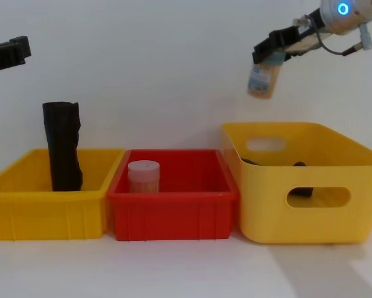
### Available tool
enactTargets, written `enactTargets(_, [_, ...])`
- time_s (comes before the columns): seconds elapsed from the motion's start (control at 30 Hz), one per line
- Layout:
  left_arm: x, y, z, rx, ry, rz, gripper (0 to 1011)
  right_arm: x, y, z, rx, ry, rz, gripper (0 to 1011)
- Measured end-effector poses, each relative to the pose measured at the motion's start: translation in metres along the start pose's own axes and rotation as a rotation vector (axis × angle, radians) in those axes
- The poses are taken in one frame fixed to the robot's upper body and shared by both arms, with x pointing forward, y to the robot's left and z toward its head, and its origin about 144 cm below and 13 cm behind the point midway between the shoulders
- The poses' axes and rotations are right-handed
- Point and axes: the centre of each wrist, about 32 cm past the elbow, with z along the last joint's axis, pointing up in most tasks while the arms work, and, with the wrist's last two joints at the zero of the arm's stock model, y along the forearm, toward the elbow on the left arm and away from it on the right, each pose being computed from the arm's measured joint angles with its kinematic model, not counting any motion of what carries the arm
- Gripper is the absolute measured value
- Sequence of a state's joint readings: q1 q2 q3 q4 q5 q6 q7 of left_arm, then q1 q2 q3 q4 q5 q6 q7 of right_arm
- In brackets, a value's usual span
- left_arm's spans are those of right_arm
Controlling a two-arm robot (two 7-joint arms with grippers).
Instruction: Pick up the garbage bag with the one hand and transfer it to the other hand.
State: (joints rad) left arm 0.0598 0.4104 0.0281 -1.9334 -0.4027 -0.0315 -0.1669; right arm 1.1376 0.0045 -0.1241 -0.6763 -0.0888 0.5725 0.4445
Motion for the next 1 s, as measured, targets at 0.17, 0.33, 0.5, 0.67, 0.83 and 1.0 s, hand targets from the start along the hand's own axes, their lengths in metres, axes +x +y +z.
enactTargets(0.17, [0.000, 0.000, 0.000, 0.000, 0.000, 0.000, 1001, 0.008, 0.000, -0.007, -0.022, 0.012, -0.032, 660])
enactTargets(0.33, [0.000, 0.000, 0.000, 0.000, 0.000, 0.000, 1001, 0.014, 0.000, -0.020, -0.066, 0.023, -0.054, 678])
enactTargets(0.5, [0.000, 0.000, 0.000, 0.000, 0.000, 0.000, 1001, 0.015, -0.001, -0.030, -0.100, 0.022, -0.064, 801])
enactTargets(0.67, [0.000, 0.000, 0.000, 0.000, 0.000, 0.000, 1002, 0.014, -0.004, -0.041, -0.129, 0.022, -0.070, 921])
enactTargets(0.83, [0.000, 0.000, 0.000, 0.000, 0.000, 0.000, 1001, 0.012, -0.008, -0.048, -0.139, 0.026, -0.074, 1000])
enactTargets(1.0, [0.000, 0.000, 0.000, 0.000, 0.000, 0.000, 1001, 0.010, -0.013, -0.051, -0.126, 0.033, -0.078, 1000])
